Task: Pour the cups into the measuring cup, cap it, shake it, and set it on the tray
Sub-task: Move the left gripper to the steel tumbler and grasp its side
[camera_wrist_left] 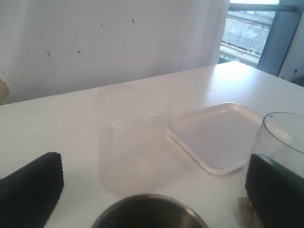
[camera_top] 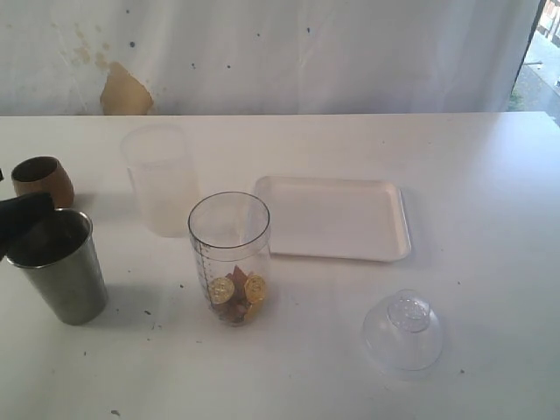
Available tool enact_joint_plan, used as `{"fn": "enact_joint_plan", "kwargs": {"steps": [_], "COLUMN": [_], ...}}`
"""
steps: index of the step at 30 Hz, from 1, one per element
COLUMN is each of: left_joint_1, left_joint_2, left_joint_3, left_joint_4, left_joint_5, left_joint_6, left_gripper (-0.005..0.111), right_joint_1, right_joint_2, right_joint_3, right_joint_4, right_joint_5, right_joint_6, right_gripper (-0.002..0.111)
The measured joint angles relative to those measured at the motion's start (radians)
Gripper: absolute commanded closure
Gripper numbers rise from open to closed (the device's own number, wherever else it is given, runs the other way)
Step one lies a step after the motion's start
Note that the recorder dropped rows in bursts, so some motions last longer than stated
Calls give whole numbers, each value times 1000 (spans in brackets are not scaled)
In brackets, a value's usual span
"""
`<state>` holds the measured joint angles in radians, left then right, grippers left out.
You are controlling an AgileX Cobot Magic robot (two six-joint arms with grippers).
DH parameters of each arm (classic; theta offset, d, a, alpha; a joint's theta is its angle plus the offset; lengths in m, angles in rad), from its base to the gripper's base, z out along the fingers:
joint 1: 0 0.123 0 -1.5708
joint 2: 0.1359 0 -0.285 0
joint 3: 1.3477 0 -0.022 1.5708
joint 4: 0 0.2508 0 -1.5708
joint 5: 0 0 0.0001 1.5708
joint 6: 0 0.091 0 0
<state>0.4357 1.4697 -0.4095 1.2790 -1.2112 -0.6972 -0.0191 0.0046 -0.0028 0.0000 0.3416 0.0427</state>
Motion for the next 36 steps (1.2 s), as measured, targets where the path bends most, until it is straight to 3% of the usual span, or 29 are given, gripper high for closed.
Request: {"fn": "enact_joint_plan", "kwargs": {"steps": [11, 25, 36], "left_joint_1": [0, -56, -58], "left_joint_2": [-1, 191, 387], "left_joint_3": [180, 192, 186], "left_joint_4": [-122, -167, -257], "left_joint_5": [30, 74, 7], "left_joint_6": [215, 387, 579], "left_gripper": [2, 2, 2], "right_joint_1": [0, 0, 0], "right_joint_2": [0, 0, 0], "right_joint_3": [0, 0, 0], "right_joint_4": [0, 0, 0], "right_joint_5": [0, 0, 0], "right_joint_6": [0, 0, 0], "right_gripper": [108, 108, 108]}}
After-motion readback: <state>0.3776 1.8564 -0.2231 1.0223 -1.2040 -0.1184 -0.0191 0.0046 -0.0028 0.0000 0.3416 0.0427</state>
